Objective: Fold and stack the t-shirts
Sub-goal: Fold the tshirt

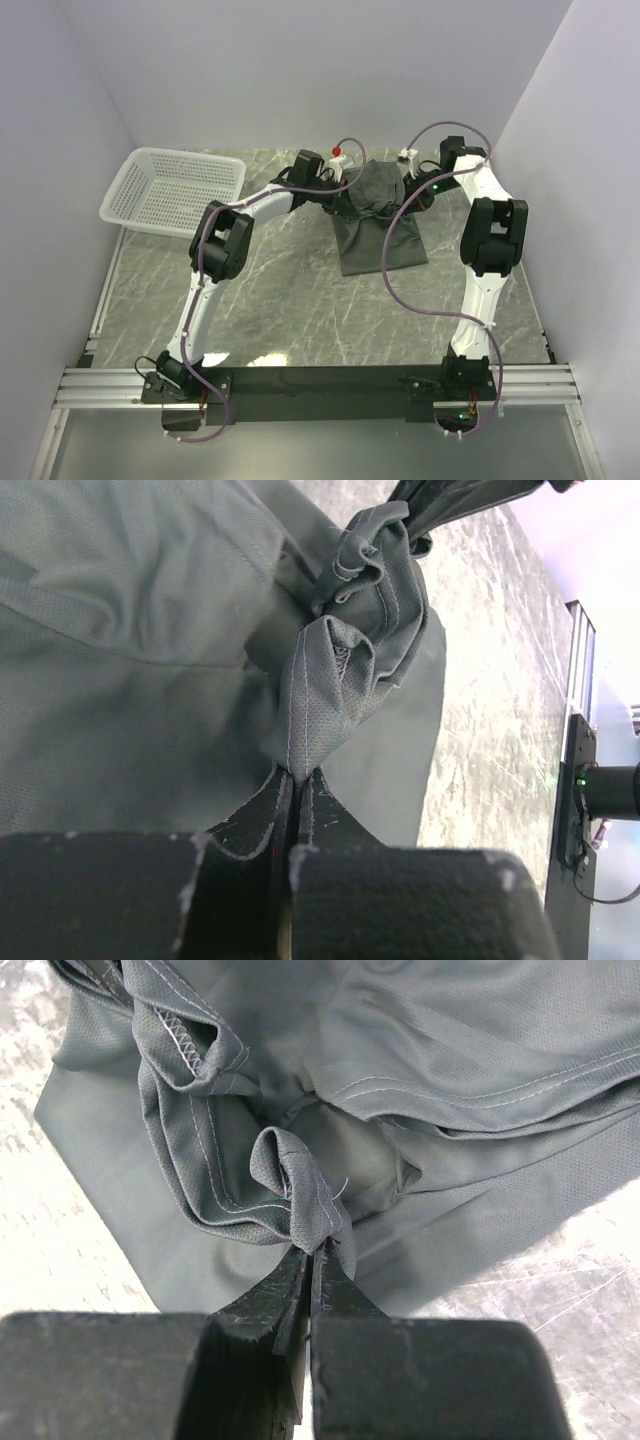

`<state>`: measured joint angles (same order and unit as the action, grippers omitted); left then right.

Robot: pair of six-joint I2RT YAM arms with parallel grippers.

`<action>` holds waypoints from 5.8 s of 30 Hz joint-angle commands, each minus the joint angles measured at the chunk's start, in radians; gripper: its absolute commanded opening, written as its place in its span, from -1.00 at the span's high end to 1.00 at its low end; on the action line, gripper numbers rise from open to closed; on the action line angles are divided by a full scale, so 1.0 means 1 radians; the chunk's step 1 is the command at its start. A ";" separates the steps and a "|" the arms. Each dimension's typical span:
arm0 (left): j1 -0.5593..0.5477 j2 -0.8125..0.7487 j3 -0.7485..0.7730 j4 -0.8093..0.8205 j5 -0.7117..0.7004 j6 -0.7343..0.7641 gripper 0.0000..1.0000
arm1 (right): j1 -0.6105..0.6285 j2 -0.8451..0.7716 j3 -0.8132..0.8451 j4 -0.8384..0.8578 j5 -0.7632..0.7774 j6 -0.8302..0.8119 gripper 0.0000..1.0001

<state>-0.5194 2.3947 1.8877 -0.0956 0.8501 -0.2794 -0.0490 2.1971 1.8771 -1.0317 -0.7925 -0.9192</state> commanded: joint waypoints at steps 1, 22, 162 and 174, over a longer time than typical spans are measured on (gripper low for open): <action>0.001 0.012 0.057 -0.001 0.001 -0.010 0.98 | 0.012 0.009 0.048 0.024 0.010 0.034 1.00; 0.002 -0.107 0.117 -0.053 -0.456 0.057 -0.27 | 0.029 -0.149 -0.151 0.490 0.274 0.488 0.07; -0.320 -0.447 -0.638 -0.044 -0.332 0.701 0.99 | 0.078 -0.517 -0.920 0.302 0.305 -0.905 1.00; -0.338 -0.571 -0.719 -0.079 -0.223 0.654 0.99 | 0.024 -0.712 -0.909 -0.114 0.177 -1.004 1.00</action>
<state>-0.8406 1.9118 1.1896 -0.1673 0.5468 0.4042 -0.0132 1.6035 0.9859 -0.9829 -0.5636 -1.8782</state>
